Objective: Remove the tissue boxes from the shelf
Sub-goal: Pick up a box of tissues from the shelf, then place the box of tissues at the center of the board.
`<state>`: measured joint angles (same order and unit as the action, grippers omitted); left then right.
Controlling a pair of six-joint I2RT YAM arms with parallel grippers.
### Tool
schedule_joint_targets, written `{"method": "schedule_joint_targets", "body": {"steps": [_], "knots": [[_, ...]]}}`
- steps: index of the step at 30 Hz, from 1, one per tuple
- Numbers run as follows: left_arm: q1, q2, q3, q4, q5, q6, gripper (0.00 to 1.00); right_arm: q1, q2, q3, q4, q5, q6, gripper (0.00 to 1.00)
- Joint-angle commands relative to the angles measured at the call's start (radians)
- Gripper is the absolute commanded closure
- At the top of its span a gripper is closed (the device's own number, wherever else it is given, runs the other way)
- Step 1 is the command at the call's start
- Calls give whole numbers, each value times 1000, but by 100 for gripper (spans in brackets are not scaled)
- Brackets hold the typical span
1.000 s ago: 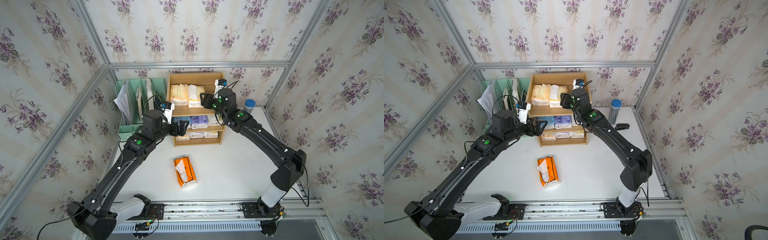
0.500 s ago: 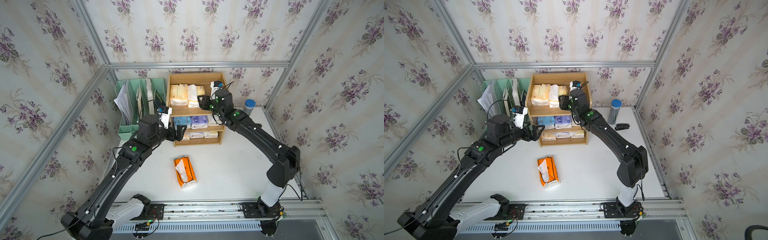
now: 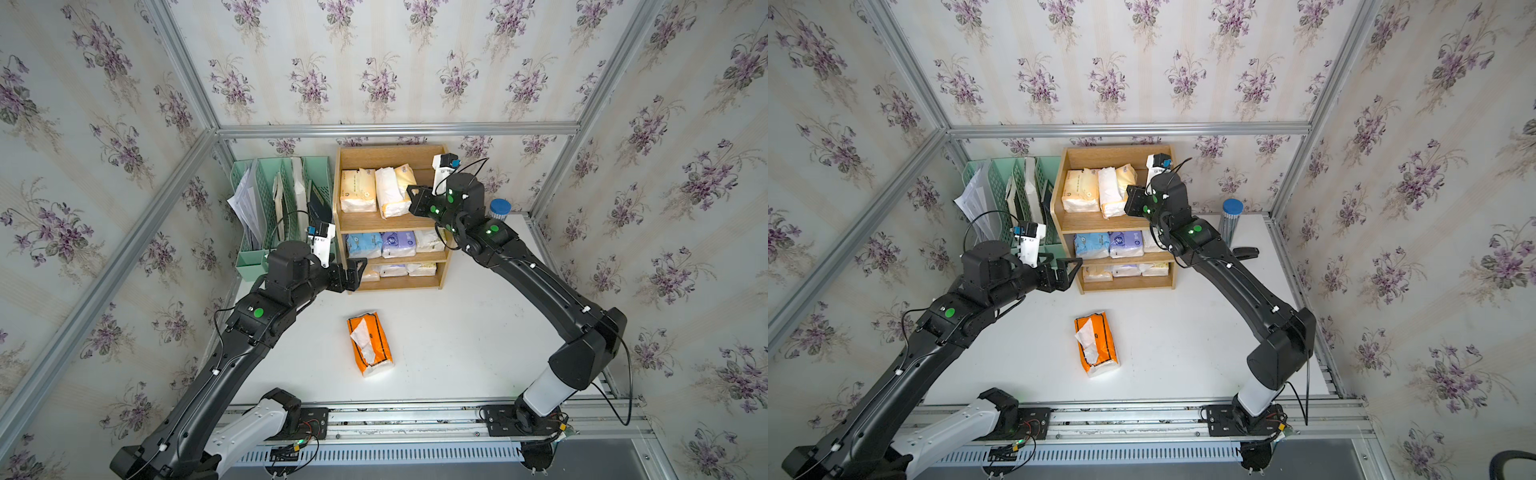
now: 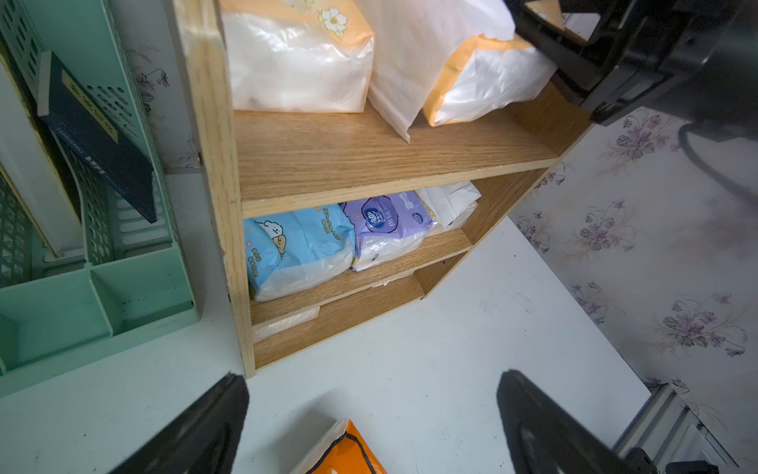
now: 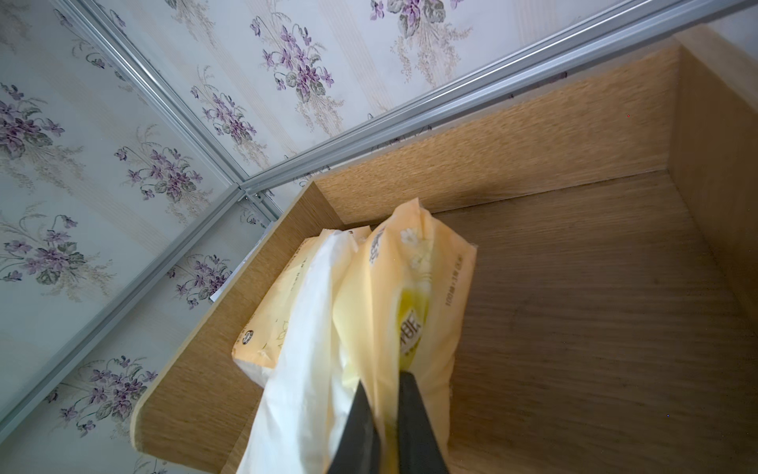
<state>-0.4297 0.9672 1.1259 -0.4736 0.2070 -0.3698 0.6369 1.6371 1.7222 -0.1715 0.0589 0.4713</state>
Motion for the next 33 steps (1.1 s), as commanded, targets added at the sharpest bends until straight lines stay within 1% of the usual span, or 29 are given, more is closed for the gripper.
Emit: {"method": "schedule_joint_targets", "body": {"steps": [1, 4, 6, 9, 14, 18, 21, 26, 33], "knots": [[1, -11, -10, 25, 41, -45, 1, 1, -49, -40, -22, 6, -26, 100], [0, -19, -18, 7, 42, -62, 1, 1, -123, -111, -28, 20, -38, 100], [-3, -32, -33, -2, 41, -73, 1, 1, -178, -172, -25, 8, -42, 100], [-12, -62, -79, -3, 36, -94, 1, 2, -278, -280, -4, -40, -39, 100], [-54, -130, -177, -15, -37, -144, 1, 9, -452, -467, 15, -139, -29, 100], [-92, -193, -265, -14, -61, -185, 1, 33, -591, -623, 30, -191, -23, 100], [-114, -240, -332, -17, -75, -220, 1, 57, -676, -741, 36, -208, -20, 100], [-157, -298, -431, -22, -93, -283, 1, 99, -770, -943, 69, -216, 13, 100], [-229, -388, -570, -17, -171, -377, 1, 190, -817, -1221, 181, -154, 87, 100]]}}
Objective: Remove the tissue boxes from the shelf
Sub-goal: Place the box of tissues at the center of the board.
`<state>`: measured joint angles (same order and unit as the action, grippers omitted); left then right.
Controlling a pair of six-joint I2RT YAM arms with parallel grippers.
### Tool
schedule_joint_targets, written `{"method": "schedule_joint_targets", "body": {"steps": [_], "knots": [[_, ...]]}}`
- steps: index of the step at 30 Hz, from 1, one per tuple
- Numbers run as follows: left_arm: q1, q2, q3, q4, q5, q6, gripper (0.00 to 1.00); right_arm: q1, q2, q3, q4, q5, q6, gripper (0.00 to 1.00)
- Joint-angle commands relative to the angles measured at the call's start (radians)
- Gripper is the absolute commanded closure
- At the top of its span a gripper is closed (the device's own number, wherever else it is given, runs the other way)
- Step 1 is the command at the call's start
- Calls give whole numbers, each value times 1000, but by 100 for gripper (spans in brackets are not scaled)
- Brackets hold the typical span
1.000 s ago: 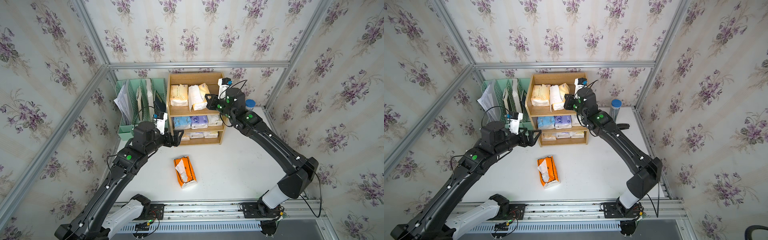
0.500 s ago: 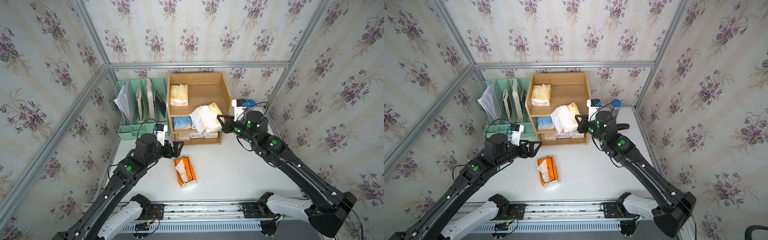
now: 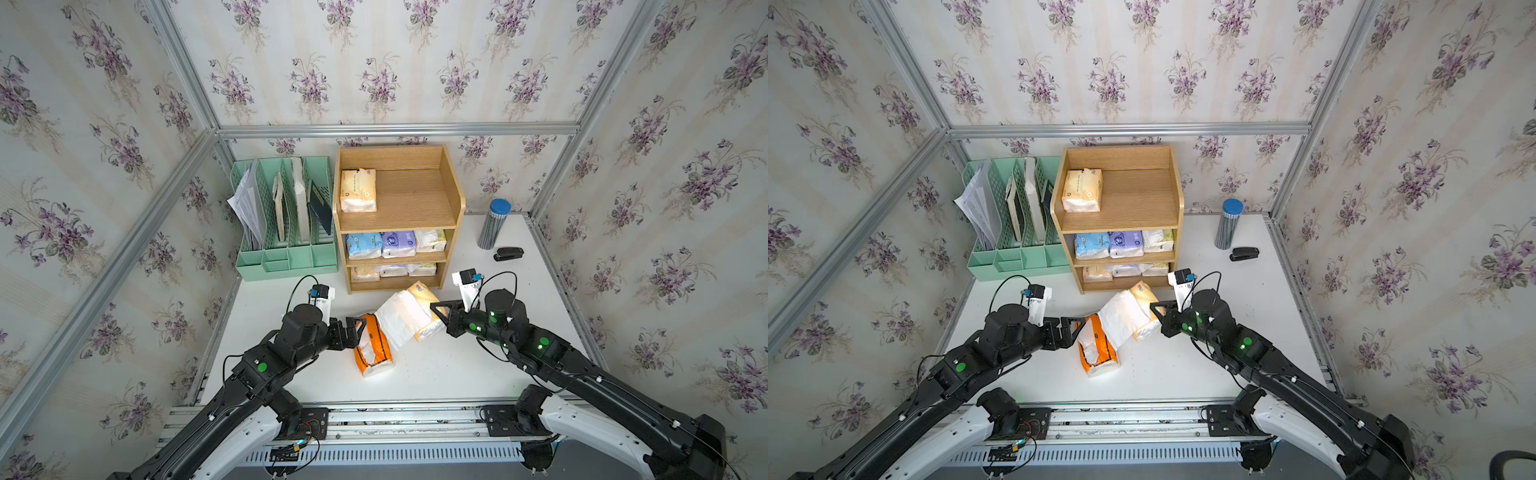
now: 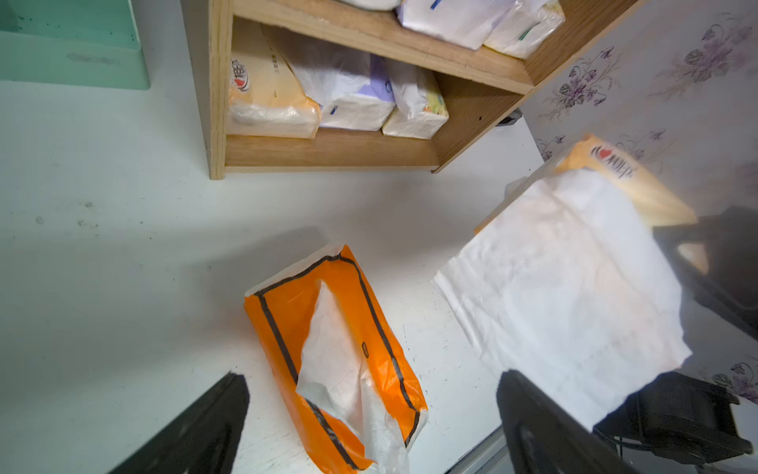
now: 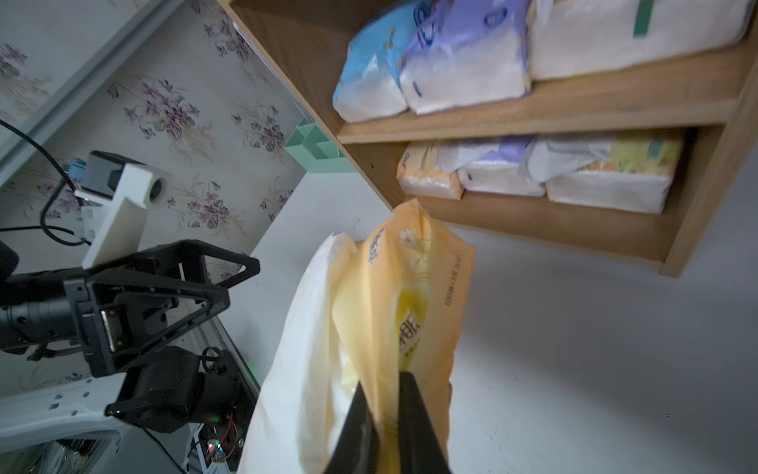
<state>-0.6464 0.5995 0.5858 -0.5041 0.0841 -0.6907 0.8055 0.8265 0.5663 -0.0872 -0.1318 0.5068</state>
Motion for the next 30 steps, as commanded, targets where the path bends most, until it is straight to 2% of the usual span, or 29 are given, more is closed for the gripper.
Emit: {"method": "schedule_joint_targets", "body": {"steps": [1, 9, 15, 19, 23, 27, 30], "knots": [[-15, -29, -45, 17, -49, -66, 1, 31, -5, -94, 114, 46, 61, 100], [-43, -11, -130, 71, -70, -119, 1, 90, 33, -308, 295, 114, 145, 100], [-60, 15, -144, 95, -99, -128, 1, 101, 60, -375, 394, 133, 220, 83], [-64, 14, -159, 121, -110, -134, 1, 112, 86, -420, 468, 147, 269, 76], [-65, 16, -162, 141, -112, -125, 1, 125, 141, -450, 548, 157, 315, 61], [-67, 21, -163, 157, -109, -114, 1, 155, 216, -433, 600, 149, 338, 49], [-67, 21, -160, 158, -108, -101, 1, 190, 240, -367, 542, 162, 319, 47]]}}
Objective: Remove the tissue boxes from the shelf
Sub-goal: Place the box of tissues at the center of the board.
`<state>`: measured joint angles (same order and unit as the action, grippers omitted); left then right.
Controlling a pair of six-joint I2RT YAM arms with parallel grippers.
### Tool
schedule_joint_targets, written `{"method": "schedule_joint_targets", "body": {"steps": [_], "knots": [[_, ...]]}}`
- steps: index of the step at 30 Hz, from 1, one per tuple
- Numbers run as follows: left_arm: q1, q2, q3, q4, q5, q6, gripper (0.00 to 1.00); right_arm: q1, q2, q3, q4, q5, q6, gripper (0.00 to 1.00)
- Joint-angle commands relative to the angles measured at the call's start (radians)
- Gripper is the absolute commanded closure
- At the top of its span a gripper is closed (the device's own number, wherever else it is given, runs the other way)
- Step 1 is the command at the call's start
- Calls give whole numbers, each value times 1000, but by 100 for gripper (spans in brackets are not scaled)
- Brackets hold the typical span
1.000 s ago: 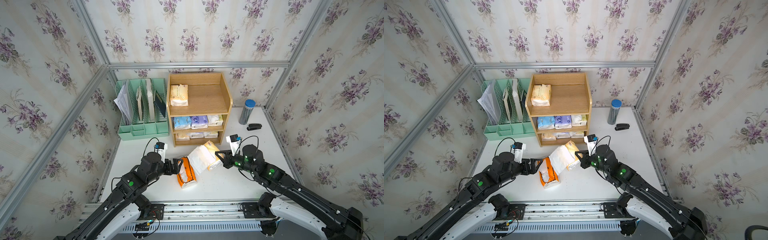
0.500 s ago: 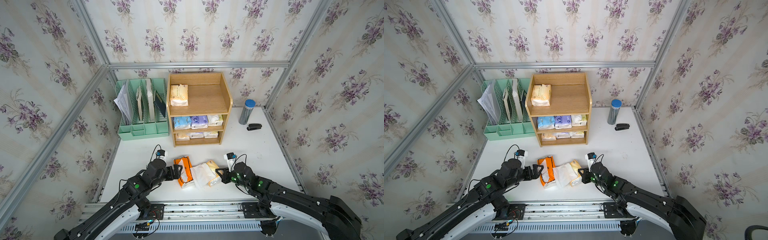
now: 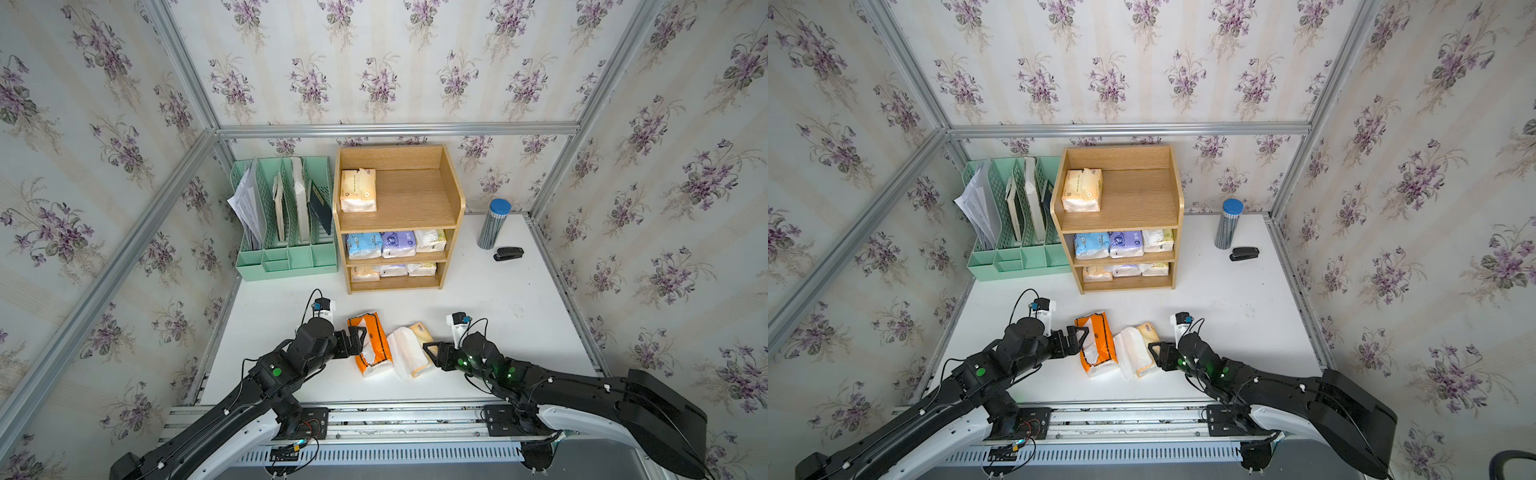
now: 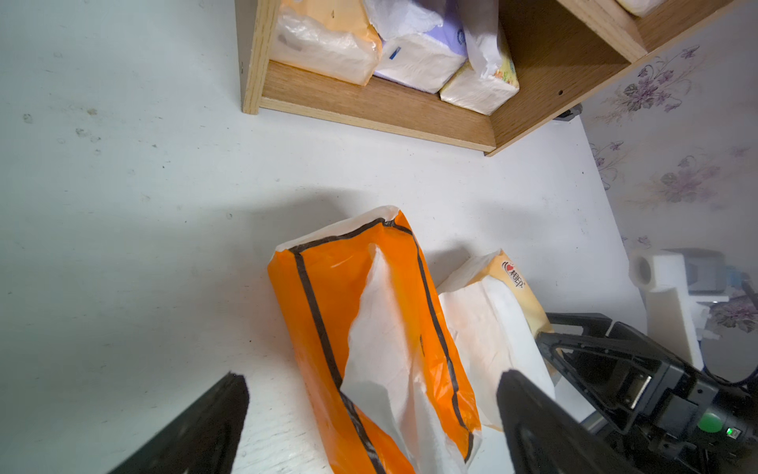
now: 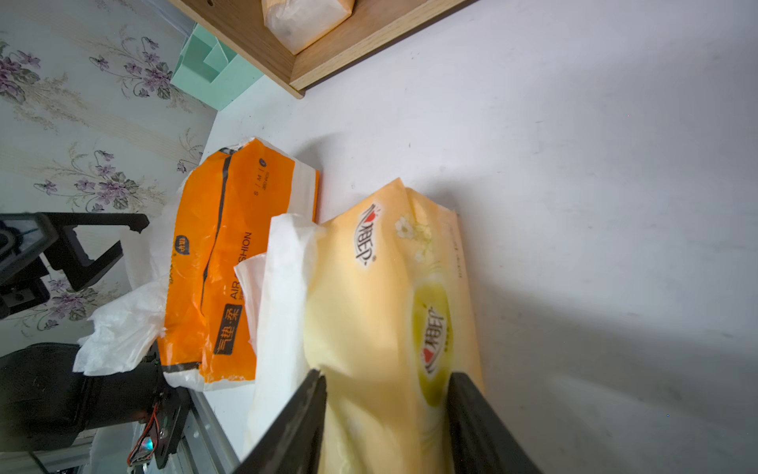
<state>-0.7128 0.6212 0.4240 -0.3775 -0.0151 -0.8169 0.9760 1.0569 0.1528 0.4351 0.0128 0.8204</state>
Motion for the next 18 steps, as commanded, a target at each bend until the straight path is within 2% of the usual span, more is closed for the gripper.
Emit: {"method": "schedule_joint_targets", "body": {"steps": [1, 5, 6, 8, 10, 13, 18], "knots": [[1, -3, 5, 25, -11, 29, 1, 28, -1, 76, -30, 32, -5, 47], [0, -27, 34, -42, -19, 53, 1, 35, -142, 175, -313, 171, -26, 46], [-1, -34, 39, -55, -16, 63, 1, 34, -189, 184, -366, 208, -29, 43], [0, -43, 49, -80, -10, 81, 1, 29, -254, 186, -437, 233, -53, 39], [0, -45, 57, -103, -9, 92, 1, 17, -283, 186, -490, 230, -56, 41], [0, -36, 52, -102, 8, 96, 1, 15, -256, 153, -487, 179, -43, 44], [0, -8, 28, -75, 41, 87, 1, 15, -143, 100, -345, 64, 8, 52]]}}
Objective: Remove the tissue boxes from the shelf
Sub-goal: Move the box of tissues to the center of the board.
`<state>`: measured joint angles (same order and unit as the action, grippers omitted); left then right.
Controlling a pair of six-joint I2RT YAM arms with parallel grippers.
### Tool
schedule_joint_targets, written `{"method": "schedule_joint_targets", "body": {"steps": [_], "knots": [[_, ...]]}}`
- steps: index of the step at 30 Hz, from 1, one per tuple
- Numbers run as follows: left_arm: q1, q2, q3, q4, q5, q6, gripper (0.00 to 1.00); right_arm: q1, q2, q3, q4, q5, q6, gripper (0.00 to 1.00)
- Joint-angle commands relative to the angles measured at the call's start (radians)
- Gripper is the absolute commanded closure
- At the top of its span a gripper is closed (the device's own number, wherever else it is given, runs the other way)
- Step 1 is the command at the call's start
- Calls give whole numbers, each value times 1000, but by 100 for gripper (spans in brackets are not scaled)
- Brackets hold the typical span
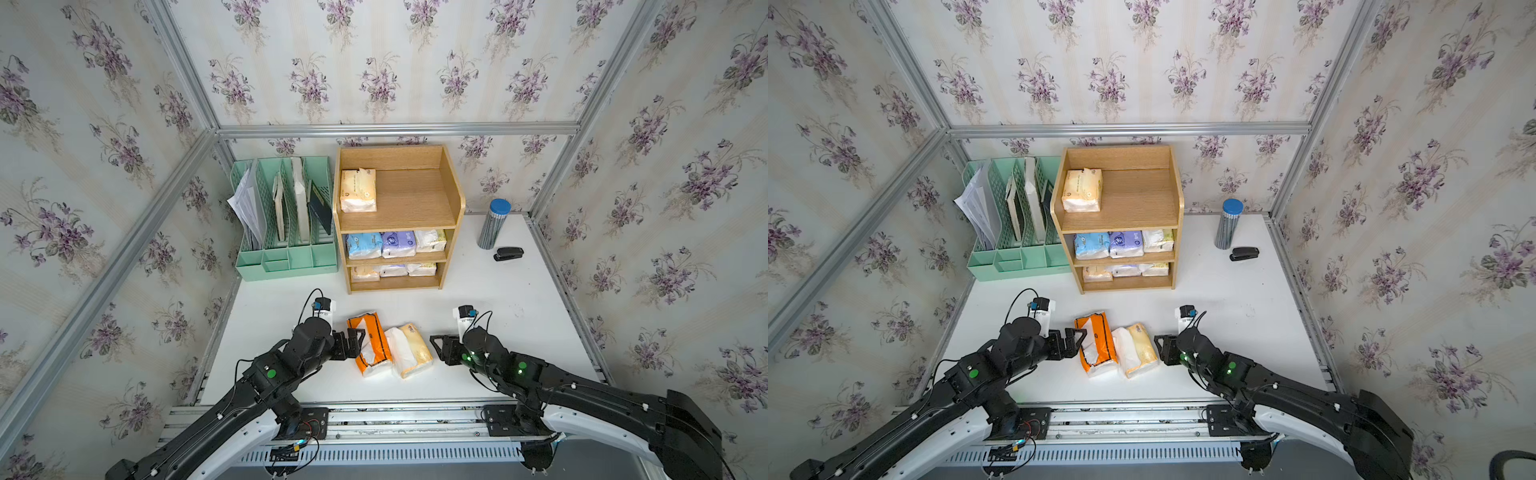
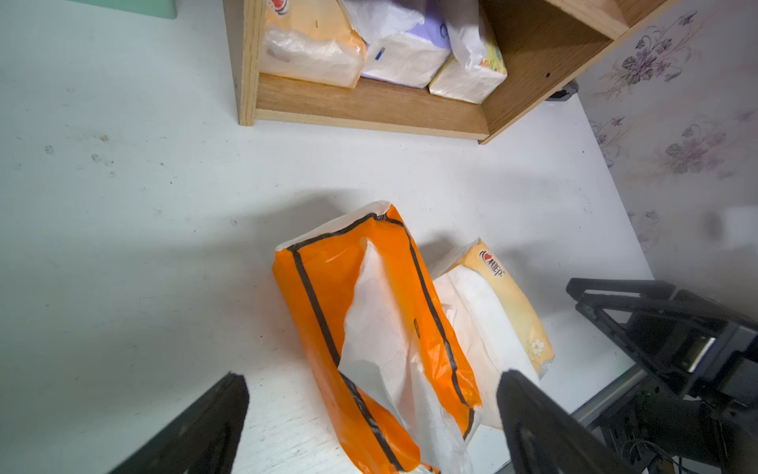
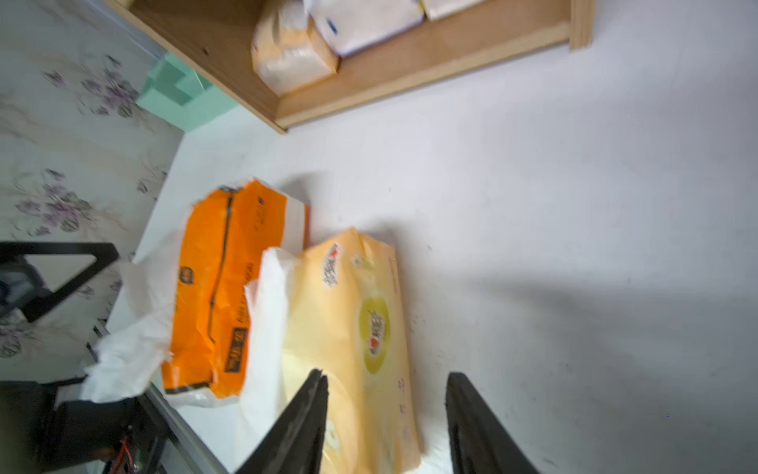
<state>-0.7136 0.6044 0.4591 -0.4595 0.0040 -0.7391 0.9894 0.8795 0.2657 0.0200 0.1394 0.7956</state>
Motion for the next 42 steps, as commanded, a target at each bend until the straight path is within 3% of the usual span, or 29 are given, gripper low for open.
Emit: {"method": "schedule_joint_targets", "body": {"steps": [1, 11, 22, 26, 31, 35, 39, 42], "knots": [[0, 13, -12, 11, 25, 8, 1, 3, 50, -21, 105, -77, 40, 53], [1, -25, 0, -73, -55, 8, 1, 51, 279, -26, 427, -126, 143, 59], [1, -80, 0, -116, -122, 8, 1, 145, 523, 147, 445, -98, 124, 60], [0, -83, 29, -147, -166, 22, 1, 146, 495, 193, 324, -43, 95, 55], [3, -87, 129, -166, -259, 124, 1, 147, 260, 259, 102, 87, 7, 48], [12, -33, 236, -117, -293, 219, 1, 144, 142, 409, -16, 147, -119, 44], [36, 74, 340, -33, -276, 302, 1, 106, 180, 648, -81, 155, -257, 41], [83, 172, 413, 24, -202, 347, 1, 18, 271, 821, -72, 71, -304, 41]]}}
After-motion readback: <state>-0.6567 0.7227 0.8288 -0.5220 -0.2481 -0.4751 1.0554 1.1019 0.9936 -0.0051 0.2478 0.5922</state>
